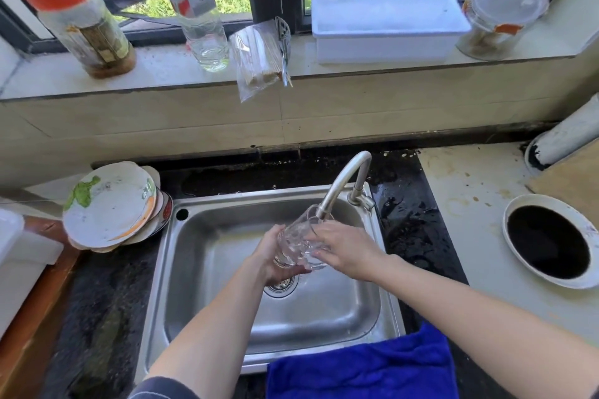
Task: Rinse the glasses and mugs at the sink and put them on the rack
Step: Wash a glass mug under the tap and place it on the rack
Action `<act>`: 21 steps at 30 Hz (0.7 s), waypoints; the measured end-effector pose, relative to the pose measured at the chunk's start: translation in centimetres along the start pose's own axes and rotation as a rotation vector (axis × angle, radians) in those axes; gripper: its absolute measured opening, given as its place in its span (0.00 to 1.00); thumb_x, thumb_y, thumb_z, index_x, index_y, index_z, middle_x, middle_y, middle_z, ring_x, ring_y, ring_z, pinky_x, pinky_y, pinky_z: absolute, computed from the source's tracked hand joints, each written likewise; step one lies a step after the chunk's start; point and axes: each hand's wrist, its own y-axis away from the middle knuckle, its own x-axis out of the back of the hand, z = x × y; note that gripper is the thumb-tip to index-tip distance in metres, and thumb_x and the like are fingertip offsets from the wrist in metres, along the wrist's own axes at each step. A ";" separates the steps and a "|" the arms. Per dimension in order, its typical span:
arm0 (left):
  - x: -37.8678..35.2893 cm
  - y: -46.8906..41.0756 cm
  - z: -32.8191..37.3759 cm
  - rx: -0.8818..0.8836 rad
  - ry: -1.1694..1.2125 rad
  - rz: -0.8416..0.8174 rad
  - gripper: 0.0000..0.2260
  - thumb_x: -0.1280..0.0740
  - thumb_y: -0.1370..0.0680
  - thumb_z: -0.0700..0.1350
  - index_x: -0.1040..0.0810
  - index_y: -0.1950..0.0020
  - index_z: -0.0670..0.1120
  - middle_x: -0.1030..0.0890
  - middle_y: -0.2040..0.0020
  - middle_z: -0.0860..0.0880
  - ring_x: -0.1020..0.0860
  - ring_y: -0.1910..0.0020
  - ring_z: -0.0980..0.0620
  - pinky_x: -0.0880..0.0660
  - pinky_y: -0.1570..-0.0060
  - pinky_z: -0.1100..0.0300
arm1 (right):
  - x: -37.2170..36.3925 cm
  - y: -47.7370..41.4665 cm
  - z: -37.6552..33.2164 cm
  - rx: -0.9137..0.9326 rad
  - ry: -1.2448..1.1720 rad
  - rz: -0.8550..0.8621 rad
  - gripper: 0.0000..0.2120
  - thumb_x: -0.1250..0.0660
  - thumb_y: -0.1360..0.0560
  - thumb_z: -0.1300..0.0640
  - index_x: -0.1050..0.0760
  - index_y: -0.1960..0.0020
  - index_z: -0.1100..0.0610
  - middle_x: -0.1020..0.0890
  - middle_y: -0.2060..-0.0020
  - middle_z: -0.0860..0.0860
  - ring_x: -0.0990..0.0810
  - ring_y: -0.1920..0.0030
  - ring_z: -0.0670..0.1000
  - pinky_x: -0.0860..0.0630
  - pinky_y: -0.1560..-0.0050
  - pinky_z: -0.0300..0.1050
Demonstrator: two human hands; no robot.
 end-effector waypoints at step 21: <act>-0.7 1.3 -1.8 -0.256 -0.323 -0.038 0.19 0.38 0.23 0.61 0.21 0.45 0.47 0.18 0.55 0.43 0.21 0.58 0.46 0.27 0.54 0.55 | -0.8 -0.7 0.8 -0.658 -1.012 0.253 0.27 0.31 0.24 0.62 0.35 0.27 0.60 0.21 0.52 0.58 0.20 0.74 0.47 0.27 0.74 0.39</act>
